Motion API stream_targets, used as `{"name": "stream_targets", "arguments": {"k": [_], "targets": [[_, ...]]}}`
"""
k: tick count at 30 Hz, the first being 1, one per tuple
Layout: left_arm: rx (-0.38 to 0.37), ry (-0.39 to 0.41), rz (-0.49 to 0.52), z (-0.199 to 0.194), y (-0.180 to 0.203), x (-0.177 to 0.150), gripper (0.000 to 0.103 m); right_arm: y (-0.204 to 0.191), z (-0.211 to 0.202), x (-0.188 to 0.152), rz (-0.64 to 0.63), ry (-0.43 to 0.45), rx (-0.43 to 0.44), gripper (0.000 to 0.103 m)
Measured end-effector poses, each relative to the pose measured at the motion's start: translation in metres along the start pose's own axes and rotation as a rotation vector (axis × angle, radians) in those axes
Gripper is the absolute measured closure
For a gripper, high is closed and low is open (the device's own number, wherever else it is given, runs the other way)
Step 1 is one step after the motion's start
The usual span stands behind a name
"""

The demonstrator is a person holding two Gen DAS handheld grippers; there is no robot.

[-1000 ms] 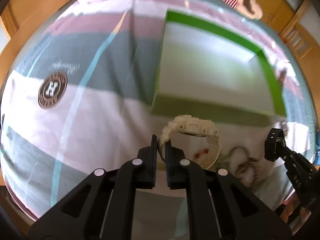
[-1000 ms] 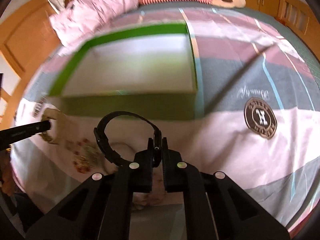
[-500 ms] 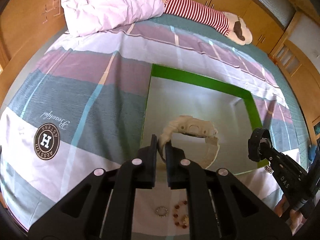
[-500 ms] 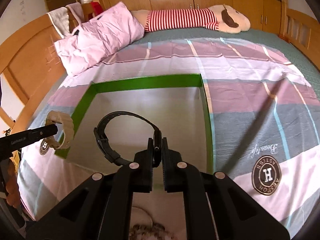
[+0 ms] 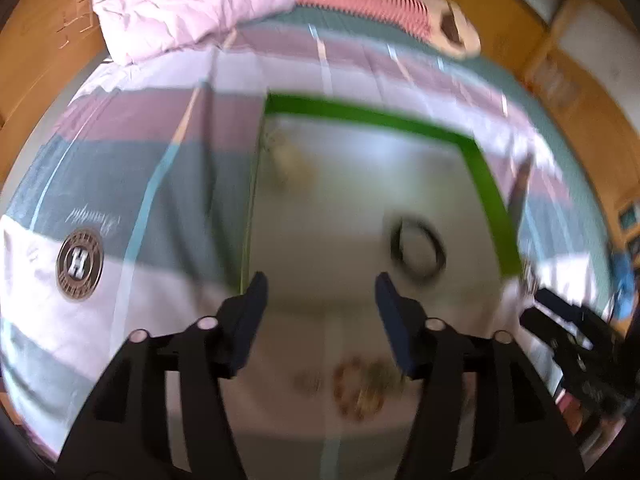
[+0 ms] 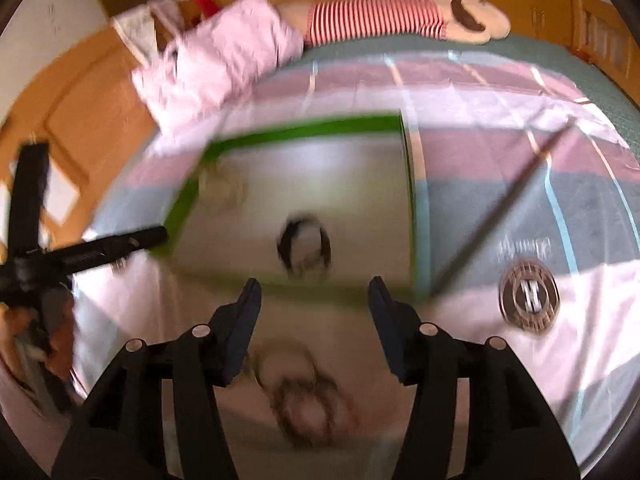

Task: Organize jewelry
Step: 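Carry both watches into the green box and open both tools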

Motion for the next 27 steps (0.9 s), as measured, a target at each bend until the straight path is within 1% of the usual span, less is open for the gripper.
{"name": "stream_targets", "arguments": {"k": [2, 3, 5, 6, 7, 10, 12, 13, 15, 16, 17, 18, 20, 22, 24, 27], "targets": [[0.034, -0.047, 0.012, 0.004, 0.001, -0.021, 0.033, 0.0, 0.017, -0.018, -0.002, -0.081, 0.005, 0.058], [0.037, -0.062, 0.021, 0.007, 0.003, -0.027, 0.033, -0.002, 0.026, -0.023, -0.013, -0.11, 0.008, 0.06], [0.061, -0.097, 0.063, 0.016, 0.008, -0.039, 0.034, -0.006, 0.045, -0.033, -0.055, -0.154, -0.005, 0.072], [0.083, -0.12, 0.081, 0.022, 0.01, -0.045, 0.034, -0.007, 0.052, -0.035, -0.063, -0.165, -0.013, 0.072], [0.083, -0.13, 0.085, 0.026, 0.01, -0.048, 0.034, -0.008, 0.057, -0.037, -0.059, -0.17, -0.008, 0.072], [0.05, -0.159, 0.109, 0.028, 0.018, -0.056, 0.034, -0.017, 0.072, -0.039, -0.059, -0.192, 0.028, 0.072], [0.055, -0.168, 0.136, 0.029, 0.023, -0.062, 0.034, -0.021, 0.081, -0.041, -0.079, -0.206, 0.012, 0.072], [0.058, -0.173, 0.143, 0.029, 0.025, -0.064, 0.034, -0.022, 0.086, -0.042, -0.097, -0.208, -0.01, 0.072], [0.057, -0.191, 0.154, 0.032, 0.027, -0.069, 0.034, -0.02, 0.09, -0.04, -0.114, -0.203, -0.057, 0.087], [0.058, -0.2, 0.155, 0.034, 0.026, -0.071, 0.034, -0.017, 0.089, -0.038, -0.093, -0.195, -0.055, 0.095], [0.059, -0.206, 0.153, 0.035, 0.026, -0.072, 0.034, -0.014, 0.088, -0.034, -0.06, -0.184, -0.038, 0.099], [0.057, -0.213, 0.151, 0.037, 0.025, -0.073, 0.034, -0.01, 0.085, -0.032, -0.042, -0.173, -0.036, 0.1], [0.058, -0.22, 0.152, 0.039, 0.024, -0.072, 0.034, 0.0, 0.077, -0.025, -0.018, -0.132, -0.089, 0.101], [0.054, -0.218, 0.151, 0.041, 0.028, -0.072, 0.034, 0.007, 0.07, -0.02, 0.025, -0.109, -0.059, 0.101], [0.041, -0.216, 0.152, 0.042, 0.032, -0.071, 0.032, 0.01, 0.065, -0.018, 0.065, -0.104, -0.033, 0.101], [0.034, -0.216, 0.162, 0.045, 0.042, -0.071, 0.029, 0.014, 0.058, -0.017, 0.069, -0.112, -0.06, 0.1]]}}
Point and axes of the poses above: each gripper's, at about its wrist camera, not at the fingertips, and z roughly the way its jaws point, y to its right, x to its top, the point moved 7 cm from there along z, roughly the way its jaws point, and after that the axes turned 15 degrees about x, right-handed, at the moved point
